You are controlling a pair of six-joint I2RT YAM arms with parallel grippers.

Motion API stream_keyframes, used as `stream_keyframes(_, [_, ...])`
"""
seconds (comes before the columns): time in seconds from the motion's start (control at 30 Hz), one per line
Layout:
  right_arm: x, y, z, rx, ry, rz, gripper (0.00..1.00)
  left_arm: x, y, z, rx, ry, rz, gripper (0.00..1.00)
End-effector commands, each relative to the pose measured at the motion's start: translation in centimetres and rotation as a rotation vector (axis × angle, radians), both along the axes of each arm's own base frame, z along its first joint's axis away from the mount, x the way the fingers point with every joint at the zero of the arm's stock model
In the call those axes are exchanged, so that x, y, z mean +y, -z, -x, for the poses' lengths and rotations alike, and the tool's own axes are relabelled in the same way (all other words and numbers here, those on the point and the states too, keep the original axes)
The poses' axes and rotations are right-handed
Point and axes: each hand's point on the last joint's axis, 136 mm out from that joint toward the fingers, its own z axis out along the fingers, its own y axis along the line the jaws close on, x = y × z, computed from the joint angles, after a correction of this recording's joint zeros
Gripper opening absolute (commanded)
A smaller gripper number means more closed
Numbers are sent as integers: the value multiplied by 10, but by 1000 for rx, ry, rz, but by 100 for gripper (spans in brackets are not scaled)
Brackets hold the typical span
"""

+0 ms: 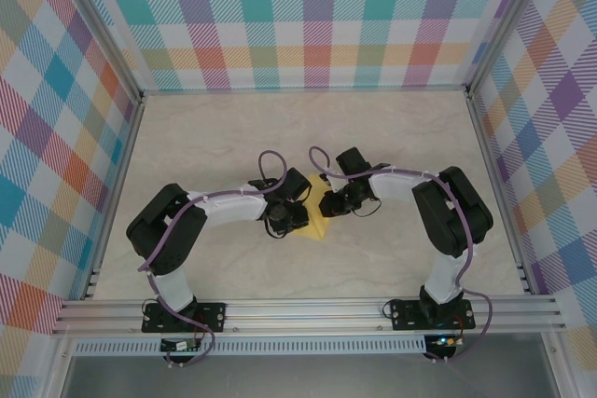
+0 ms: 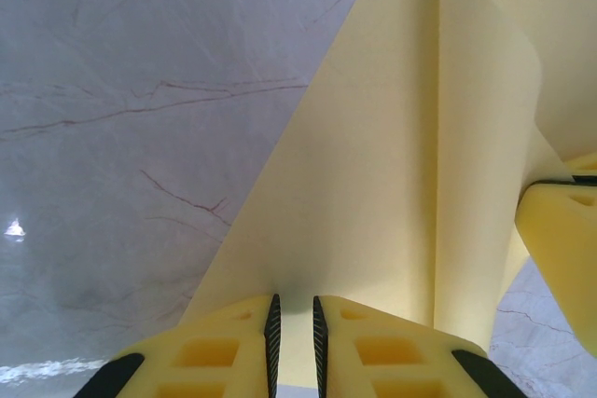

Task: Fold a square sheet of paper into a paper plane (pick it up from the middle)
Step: Fold the triangle a second time at the center of the table.

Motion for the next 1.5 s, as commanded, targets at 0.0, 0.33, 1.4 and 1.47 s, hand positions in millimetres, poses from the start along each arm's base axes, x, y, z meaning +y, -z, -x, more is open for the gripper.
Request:
stream_keyframes(0.0, [-1, 2, -4, -6, -13, 13, 13, -2, -1, 5, 18, 32, -15, 19])
stream_keyframes(0.33, [1, 4, -6, -1, -19, 12, 13, -5, -6, 4, 3, 37, -1, 20])
stream_keyframes(1.4, [-6, 10, -4, -3, -18, 48, 13, -29, -40, -53, -123, -116, 369, 18])
stream_keyframes(1.47, [-6, 10, -4, -2, -18, 48, 13, -31, -37, -54, -124, -114, 372, 18])
